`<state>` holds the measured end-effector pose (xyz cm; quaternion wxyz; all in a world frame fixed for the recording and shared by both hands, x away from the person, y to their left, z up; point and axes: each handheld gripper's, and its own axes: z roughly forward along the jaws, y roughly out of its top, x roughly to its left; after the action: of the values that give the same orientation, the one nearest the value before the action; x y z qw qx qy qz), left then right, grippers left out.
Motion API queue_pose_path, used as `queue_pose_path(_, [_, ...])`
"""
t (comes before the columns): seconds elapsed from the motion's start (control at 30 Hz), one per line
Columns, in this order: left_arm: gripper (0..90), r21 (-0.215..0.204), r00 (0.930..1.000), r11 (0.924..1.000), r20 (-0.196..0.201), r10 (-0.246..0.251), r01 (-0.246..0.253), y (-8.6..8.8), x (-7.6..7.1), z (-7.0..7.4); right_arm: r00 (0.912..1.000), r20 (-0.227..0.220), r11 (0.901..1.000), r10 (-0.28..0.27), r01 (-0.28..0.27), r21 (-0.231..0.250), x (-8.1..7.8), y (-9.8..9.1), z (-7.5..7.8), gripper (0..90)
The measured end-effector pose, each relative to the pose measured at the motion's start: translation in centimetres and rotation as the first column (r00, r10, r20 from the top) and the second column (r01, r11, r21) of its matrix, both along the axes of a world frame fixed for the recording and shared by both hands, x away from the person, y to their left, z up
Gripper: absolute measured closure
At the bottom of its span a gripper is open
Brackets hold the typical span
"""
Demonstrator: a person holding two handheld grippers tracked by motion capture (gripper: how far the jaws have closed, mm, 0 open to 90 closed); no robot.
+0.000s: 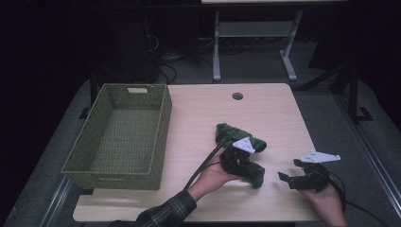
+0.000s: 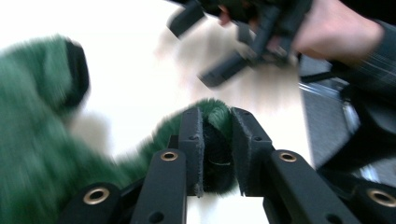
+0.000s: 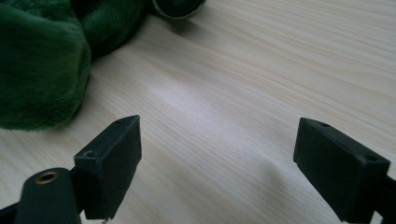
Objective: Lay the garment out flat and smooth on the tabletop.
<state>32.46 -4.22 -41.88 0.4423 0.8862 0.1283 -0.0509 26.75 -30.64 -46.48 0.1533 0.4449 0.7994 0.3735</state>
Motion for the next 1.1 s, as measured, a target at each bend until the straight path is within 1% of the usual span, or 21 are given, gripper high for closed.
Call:
queue_pose_path(0.03, [67.7, -0.001, 0.9998, 0.9999, 0.019, 0.012, -0.012, -0.3, 0.3, -0.1, 1.0, 0.001, 1.0, -0.003, 0.003, -0.001, 0.0, -0.1, 0.0, 15.1])
queue_pose_path(0.07, [62.7, -0.013, 0.9995, 0.9996, 0.02, 0.024, -0.024, -0.7, 0.8, -0.2, 1.0, 0.001, 1.0, -0.005, 0.005, -0.001, 0.0, -0.2, -0.1, 15.1])
queue_pose_path(0.1, [58.9, -0.034, 0.9995, 0.999, 0.002, 0.031, -0.031, -1.0, 1.1, -0.1, 1.0, -0.003, 0.9999, -0.007, 0.007, -0.007, 0.0, -0.3, -0.1, 15.1])
queue_pose_path(0.17, [53.1, -0.058, 0.9993, 0.9976, -0.002, 0.039, -0.039, -1.0, 1.4, 0.2, 1.0, 0.001, 0.9998, -0.005, 0.005, -0.017, 0.0, -0.4, -0.2, 15.1])
queue_pose_path(0.2, [52.2, -0.064, 0.9991, 0.9971, 0.004, 0.041, -0.041, -0.8, 1.3, 0.5, 1.0, 0.001, 0.9999, -0.006, 0.006, -0.016, 0.0, -0.4, -0.2, 15.1])
queue_pose_path(0.27, [51.4, -0.059, 0.9991, 0.9975, 0.017, 0.04, -0.039, -0.2, 1.3, 1.0, 1.0, 0.003, 0.9999, -0.009, 0.009, -0.011, 0.0, -0.5, -0.1, 15.2])
queue_pose_path(0.3, [51.5, -0.049, 0.9988, 0.998, 0.025, 0.041, -0.04, 0.4, 1.3, 1.4, 0.9999, 0.003, 0.9999, -0.011, 0.011, -0.007, -0.1, -0.5, -0.1, 15.5])
queue_pose_path(0.37, [55.2, -0.029, 0.9984, 0.9988, 0.039, 0.04, -0.039, 1.5, 1.2, 2.0, 0.9998, 0.016, 0.9999, -0.01, 0.01, 0.004, -0.2, -0.6, 0.3, 17.8])
queue_pose_path(0.4, [57.3, -0.027, 0.998, 0.9985, 0.04, 0.049, -0.048, 2.2, 1.1, 2.2, 0.9997, 0.023, 0.9999, -0.007, 0.007, 0.011, -0.3, -0.6, 0.5, 19.1])
queue_pose_path(0.47, [63.8, -0.018, 0.9973, 0.9983, 0.047, 0.057, -0.056, 3.9, 0.8, 2.6, 0.9992, 0.04, 0.9997, 0.001, -0.002, 0.024, -0.6, -0.5, 1.1, 23.9])
queue_pose_path(0.5, [67.6, -0.018, 0.9969, 0.9979, 0.047, 0.062, -0.062, 4.4, 0.7, 2.6, 0.9985, 0.053, 0.9993, 0.01, -0.012, 0.036, -0.8, -0.4, 1.4, 29.0])
queue_pose_path(0.53, [69.8, -0.015, 0.9965, 0.9976, 0.048, 0.068, -0.067, 5.2, 0.5, 2.6, 0.9981, 0.059, 0.9988, 0.017, -0.02, 0.044, -1.0, -0.3, 1.7, 31.8])
queue_pose_path(0.63, [77.9, 0.001, 0.9953, 0.9963, 0.045, 0.086, -0.086, 7.2, 0.0, 2.3, 0.9958, 0.084, 0.9962, 0.037, -0.044, 0.076, -1.4, -0.1, 2.5, 44.1])
queue_pose_path(0.67, [80.9, 0.004, 0.9948, 0.9956, 0.04, 0.094, -0.094, 7.6, -0.1, 2.1, 0.9954, 0.088, 0.9954, 0.039, -0.046, 0.084, -1.5, 0.1, 2.7, 48.6])
queue_pose_path(0.7, [82.9, 0.017, 0.994, 0.9946, 0.038, 0.102, -0.103, 8.3, -0.1, 1.8, 0.9948, 0.092, 0.995, 0.045, -0.053, 0.085, -1.6, 0.2, 2.9, 53.1])
queue_pose_path(0.8, [89.3, 0.027, 0.9902, 0.99, 0.023, 0.138, -0.138, 9.8, -0.1, 1.0, 0.9905, 0.109, 0.9903, 0.085, -0.096, 0.101, -2.0, 0.8, 3.7, 66.0])
queue_pose_path(0.9, [89.7, 0.048, 0.9864, 0.9852, 0.005, 0.164, -0.164, 10.5, 0.0, 0.0, 0.9846, 0.112, 0.9816, 0.134, -0.148, 0.121, -2.4, 1.4, 4.1, 76.4])
queue_pose_path(0.93, [89.7, 0.06, 0.9857, 0.9839, 0.0, 0.169, -0.168, 10.7, 0.0, -0.3, 0.9833, 0.105, 0.978, 0.148, -0.162, 0.132, -2.5, 1.6, 4.1, 80.3])
queue_pose_path(1.0, [89.6, 0.08, 0.9838, 0.9806, 0.015, 0.179, -0.179, 10.8, 0.2, -0.7, 0.9783, 0.096, 0.9698, 0.184, -0.196, 0.145, -2.6, 1.9, 4.0, 86.0])
queue_pose_path(1.03, [89.7, 0.081, 0.9823, 0.979, 0.01, 0.187, -0.187, 10.8, 0.3, -1.0, 0.9757, 0.09, 0.9661, 0.2, -0.212, 0.148, -2.7, 2.1, 3.9, 87.7])
queue_pose_path(1.1, [89.7, 0.084, 0.9821, 0.9787, -0.002, 0.188, -0.188, 10.7, 0.6, -1.4, 0.9713, 0.08, 0.9608, 0.224, -0.234, 0.149, -2.7, 2.6, 3.8, 89.4])
